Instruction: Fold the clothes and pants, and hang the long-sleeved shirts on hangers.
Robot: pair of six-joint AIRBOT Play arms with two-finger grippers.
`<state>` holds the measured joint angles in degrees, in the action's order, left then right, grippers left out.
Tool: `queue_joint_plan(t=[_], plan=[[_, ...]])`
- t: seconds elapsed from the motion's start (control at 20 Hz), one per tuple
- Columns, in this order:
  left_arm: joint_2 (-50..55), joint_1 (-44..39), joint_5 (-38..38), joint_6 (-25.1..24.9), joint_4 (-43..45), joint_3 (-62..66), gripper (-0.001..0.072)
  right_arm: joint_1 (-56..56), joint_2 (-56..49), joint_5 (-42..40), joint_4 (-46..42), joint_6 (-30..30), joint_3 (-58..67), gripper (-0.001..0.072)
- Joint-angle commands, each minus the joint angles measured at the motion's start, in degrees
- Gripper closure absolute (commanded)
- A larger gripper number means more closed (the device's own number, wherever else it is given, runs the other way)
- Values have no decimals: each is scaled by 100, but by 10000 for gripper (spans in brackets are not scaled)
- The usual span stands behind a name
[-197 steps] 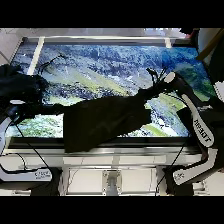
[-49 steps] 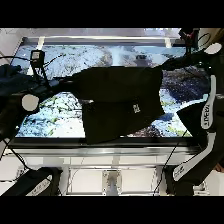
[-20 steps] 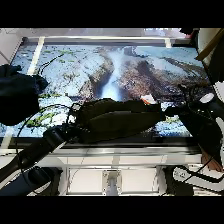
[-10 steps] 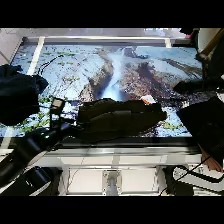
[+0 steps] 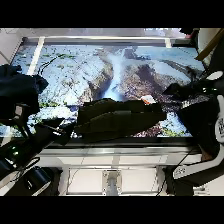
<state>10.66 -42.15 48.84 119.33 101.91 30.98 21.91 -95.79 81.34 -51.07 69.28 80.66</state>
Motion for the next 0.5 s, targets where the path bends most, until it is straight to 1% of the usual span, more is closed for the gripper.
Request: queue_joint_plan(t=[0.0, 0.1, 0.25, 0.45], plan=[[-131, 2, 153, 264, 4, 4, 129, 46, -892, 881, 227, 164, 46, -8], [-131, 2, 407, 409, 4, 4, 129, 98, -1084, 1097, -249, 168, 142, -8], [-131, 4, 732, 505, 4, 4, 129, 146, -1145, 1209, -636, 155, 166, -8], [-131, 2, 809, 503, 4, 4, 129, 155, -1220, 1231, -651, 153, 164, 1]])
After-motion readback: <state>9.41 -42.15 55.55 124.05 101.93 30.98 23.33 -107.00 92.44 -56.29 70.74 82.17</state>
